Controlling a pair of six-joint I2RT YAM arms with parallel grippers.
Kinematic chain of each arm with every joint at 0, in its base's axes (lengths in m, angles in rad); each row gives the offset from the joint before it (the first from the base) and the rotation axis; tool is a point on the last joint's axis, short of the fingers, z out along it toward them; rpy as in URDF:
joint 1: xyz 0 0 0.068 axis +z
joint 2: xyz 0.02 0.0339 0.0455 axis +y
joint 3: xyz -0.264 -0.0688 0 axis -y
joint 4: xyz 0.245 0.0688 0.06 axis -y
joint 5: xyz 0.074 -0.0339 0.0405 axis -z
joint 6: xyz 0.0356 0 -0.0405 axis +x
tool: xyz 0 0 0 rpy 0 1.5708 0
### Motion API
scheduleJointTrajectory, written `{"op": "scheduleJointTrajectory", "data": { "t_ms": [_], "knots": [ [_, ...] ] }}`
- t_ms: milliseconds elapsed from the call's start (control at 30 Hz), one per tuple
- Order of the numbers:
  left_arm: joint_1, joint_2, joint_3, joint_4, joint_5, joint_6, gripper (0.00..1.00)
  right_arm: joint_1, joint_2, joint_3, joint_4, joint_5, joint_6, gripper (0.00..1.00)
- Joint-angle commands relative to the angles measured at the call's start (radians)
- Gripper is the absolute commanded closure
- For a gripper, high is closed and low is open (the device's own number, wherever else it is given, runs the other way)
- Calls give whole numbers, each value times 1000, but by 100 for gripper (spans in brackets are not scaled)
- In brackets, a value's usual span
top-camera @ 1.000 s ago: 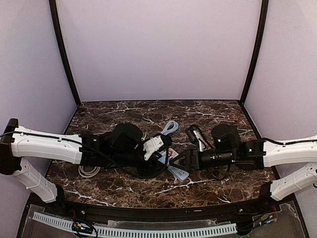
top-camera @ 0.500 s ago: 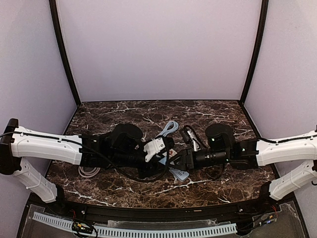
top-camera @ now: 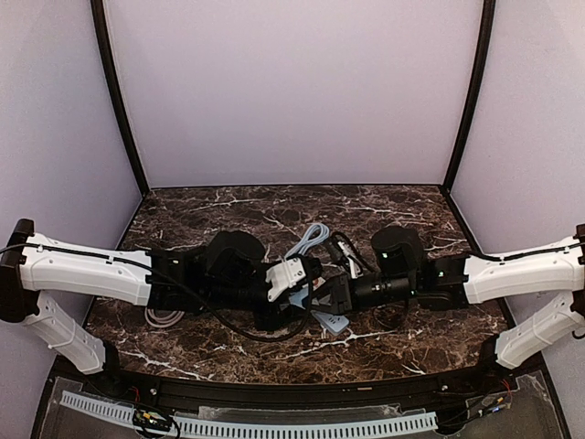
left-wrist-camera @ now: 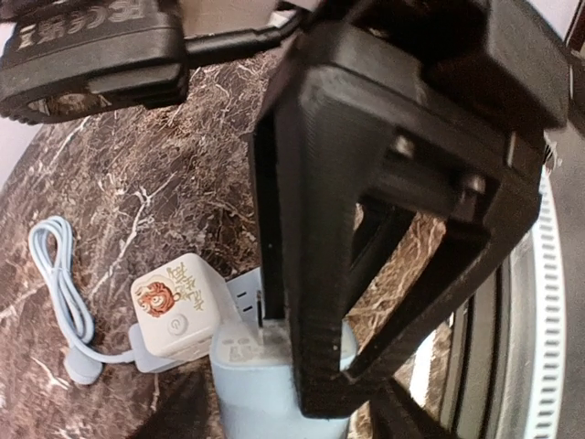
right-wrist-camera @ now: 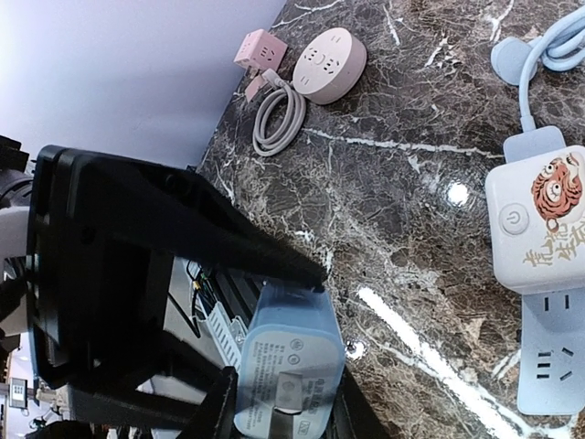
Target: Insert the plug
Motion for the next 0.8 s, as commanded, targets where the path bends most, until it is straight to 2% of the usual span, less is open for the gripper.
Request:
{"op": "scheduleJointTrajectory", "data": {
  "t_ms": [0,33,67,100,233,267,367,467,533,667,767],
  "knots": [
    [-12,-42,-12,40,4,-17,27,-3,0,14,17,1,-76,100],
    [-12,-49,-19,43,4,-26,17,-3,-8,10,17,17,-86,100],
    [-12,-65,-33,69,4,-30,13,-4,-19,3,18,35,-97,100],
    [-12,-74,-41,79,4,-42,6,-4,-32,-4,21,53,-110,100],
    [-10,-145,-97,160,27,-112,1,-13,-103,-61,78,101,-155,100],
    [-10,-154,-112,190,38,-125,2,-16,-124,-75,101,105,-163,100],
    [-10,-190,-129,268,88,-217,15,-23,-207,-118,160,116,-189,100],
    [-8,-199,-153,378,153,-271,20,-25,-307,-181,242,141,-216,100],
    [-5,-196,-139,422,172,-305,30,-25,-386,-236,310,161,-233,100],
    [31,-190,-133,544,217,-433,36,-27,-544,-316,387,185,-267,100],
    [58,-156,-113,633,346,-477,37,-27,-619,-329,393,183,-293,100]
  ]
}}
